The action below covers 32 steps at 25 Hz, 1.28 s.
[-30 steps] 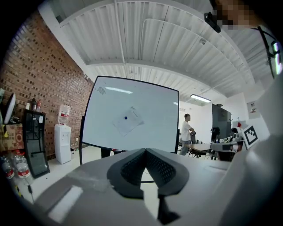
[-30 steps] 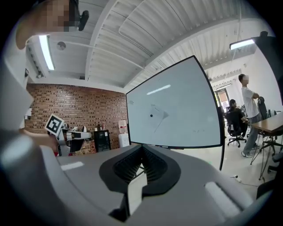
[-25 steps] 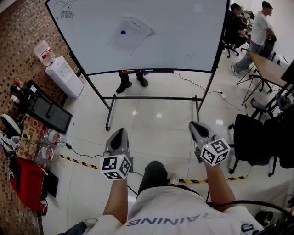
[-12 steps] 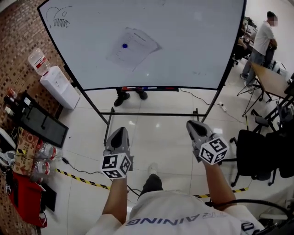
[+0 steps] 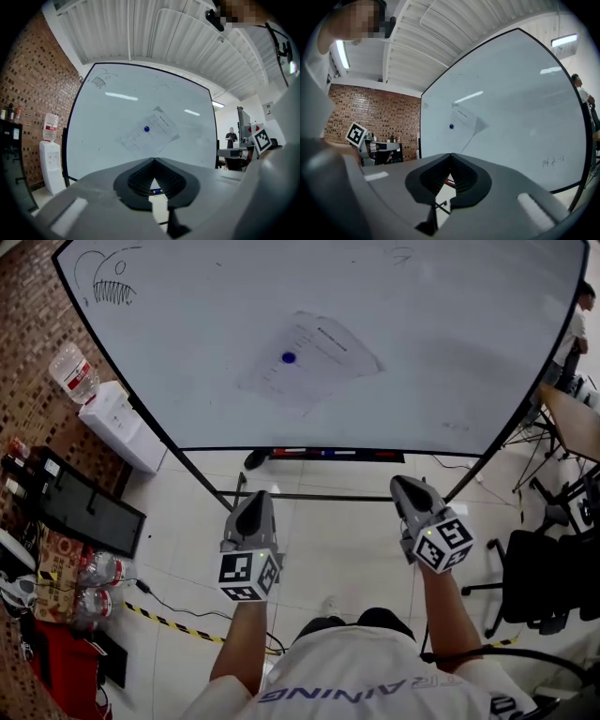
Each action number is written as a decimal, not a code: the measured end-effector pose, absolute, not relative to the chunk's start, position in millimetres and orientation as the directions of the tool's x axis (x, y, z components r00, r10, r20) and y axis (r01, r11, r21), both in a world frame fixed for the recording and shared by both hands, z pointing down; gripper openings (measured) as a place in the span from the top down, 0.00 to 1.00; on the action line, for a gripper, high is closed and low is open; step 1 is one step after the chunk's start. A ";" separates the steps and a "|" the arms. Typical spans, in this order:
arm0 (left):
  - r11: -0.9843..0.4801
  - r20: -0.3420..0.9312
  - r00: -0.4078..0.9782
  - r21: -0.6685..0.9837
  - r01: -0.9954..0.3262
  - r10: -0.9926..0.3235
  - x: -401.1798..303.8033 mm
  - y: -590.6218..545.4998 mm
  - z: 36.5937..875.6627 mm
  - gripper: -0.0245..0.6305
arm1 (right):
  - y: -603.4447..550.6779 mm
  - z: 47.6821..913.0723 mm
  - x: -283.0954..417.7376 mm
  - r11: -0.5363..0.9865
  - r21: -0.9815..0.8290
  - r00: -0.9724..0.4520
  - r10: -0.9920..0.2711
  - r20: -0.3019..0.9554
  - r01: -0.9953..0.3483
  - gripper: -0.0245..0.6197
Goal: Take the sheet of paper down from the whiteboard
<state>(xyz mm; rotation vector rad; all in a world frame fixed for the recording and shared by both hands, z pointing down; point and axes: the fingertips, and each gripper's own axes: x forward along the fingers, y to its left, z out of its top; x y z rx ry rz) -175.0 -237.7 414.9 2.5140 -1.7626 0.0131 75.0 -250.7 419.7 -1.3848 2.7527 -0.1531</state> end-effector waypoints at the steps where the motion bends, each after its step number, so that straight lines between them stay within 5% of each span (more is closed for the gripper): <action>1: -0.345 0.048 0.347 0.054 -0.937 -0.936 -175.5 -244.5 413.1 0.96 | -258.8 418.6 73.9 0.589 -0.117 -0.593 -0.805 -0.005 -0.799 0.95; 32: -0.299 -0.019 0.298 0.019 -0.954 -0.954 -124.7 -438.8 351.2 0.96 | -436.7 340.3 98.6 0.672 -0.060 -0.666 -0.740 -0.098 -0.738 0.95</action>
